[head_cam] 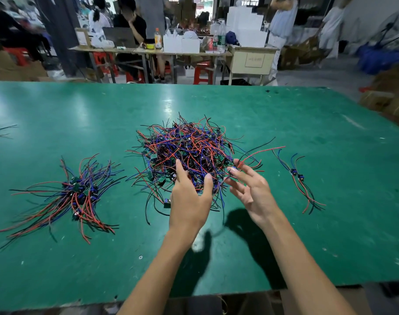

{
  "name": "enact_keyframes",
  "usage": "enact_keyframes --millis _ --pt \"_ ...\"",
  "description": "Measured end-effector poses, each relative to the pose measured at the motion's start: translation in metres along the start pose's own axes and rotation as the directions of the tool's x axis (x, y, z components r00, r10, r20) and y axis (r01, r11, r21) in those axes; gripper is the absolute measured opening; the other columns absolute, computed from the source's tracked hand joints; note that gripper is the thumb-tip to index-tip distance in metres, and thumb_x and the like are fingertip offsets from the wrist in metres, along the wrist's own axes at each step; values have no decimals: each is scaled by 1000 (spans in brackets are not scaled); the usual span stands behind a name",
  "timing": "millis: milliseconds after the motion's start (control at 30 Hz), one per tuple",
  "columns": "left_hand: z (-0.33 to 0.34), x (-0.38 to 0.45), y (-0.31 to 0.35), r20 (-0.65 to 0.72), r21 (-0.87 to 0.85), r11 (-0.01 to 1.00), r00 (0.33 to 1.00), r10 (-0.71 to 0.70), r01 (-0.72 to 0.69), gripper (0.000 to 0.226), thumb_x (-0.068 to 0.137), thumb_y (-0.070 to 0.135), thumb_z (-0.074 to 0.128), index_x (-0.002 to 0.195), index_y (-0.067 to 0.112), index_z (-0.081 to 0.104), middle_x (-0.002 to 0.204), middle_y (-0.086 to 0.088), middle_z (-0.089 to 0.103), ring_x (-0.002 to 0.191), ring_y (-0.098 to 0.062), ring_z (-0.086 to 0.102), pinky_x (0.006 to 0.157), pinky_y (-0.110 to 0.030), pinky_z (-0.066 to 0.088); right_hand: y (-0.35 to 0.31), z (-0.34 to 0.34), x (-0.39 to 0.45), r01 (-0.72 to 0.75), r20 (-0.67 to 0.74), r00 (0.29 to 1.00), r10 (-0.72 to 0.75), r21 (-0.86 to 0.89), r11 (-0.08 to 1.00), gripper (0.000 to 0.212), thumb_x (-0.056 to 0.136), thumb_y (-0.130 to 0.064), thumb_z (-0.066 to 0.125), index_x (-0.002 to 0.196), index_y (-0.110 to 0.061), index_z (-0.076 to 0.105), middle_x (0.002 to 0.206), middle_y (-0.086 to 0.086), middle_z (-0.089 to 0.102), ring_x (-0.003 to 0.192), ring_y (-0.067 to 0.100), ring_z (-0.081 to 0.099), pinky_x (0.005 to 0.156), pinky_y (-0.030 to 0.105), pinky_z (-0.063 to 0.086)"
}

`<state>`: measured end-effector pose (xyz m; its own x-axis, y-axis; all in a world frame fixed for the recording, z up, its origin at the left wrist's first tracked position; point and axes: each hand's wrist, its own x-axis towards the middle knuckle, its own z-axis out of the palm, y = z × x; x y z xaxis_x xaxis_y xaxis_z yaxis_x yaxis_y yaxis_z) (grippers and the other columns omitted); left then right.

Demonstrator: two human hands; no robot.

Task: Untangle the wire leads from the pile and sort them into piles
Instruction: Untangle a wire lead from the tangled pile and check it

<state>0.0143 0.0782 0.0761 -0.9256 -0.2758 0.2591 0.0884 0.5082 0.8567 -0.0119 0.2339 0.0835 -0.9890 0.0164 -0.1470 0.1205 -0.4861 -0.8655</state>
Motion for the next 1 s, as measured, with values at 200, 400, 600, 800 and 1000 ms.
enact_keyframes --millis 200,400,600,800,1000 --pt "-7 10 6 77 -51 979 976 203 -199 34 104 27 54 133 12 63 132 -3 65 123 -10 57 111 -30 40 -5 3 -3 60 -69 995 -70 -143 988 26 88 -20 77 111 -23 66 93 -5 77 74 10 71 66 17 56" --pt "-10 13 5 307 -253 962 934 181 -103 17 100 12 61 99 8 77 72 -1 73 56 4 57 59 -11 45 6 3 -7 141 -14 989 -148 -222 965 19 90 -27 73 105 -22 64 87 -7 76 73 9 71 67 17 54" --pt "-22 15 -7 258 -66 986 952 167 -155 13 97 20 66 99 18 79 82 7 65 71 8 54 66 -7 35 27 -7 -10 149 7 989 -151 -192 970 14 99 -18 62 105 -16 74 90 4 74 82 13 71 70 18 55" --pt "-27 12 -31 340 -17 998 938 70 -68 10 93 10 70 97 16 77 64 7 63 56 -6 56 58 -14 43 61 -6 -9 170 -67 979 -191 -236 957 14 96 -3 64 107 -4 72 79 1 75 69 7 69 67 16 56" --pt "-15 -2 -36 378 41 991 920 104 -128 42 91 -15 47 117 10 69 91 2 66 76 -2 61 70 -1 41 80 -7 -8 214 -55 969 -242 -310 926 12 92 -1 69 102 -6 73 82 3 77 74 9 70 73 18 57"
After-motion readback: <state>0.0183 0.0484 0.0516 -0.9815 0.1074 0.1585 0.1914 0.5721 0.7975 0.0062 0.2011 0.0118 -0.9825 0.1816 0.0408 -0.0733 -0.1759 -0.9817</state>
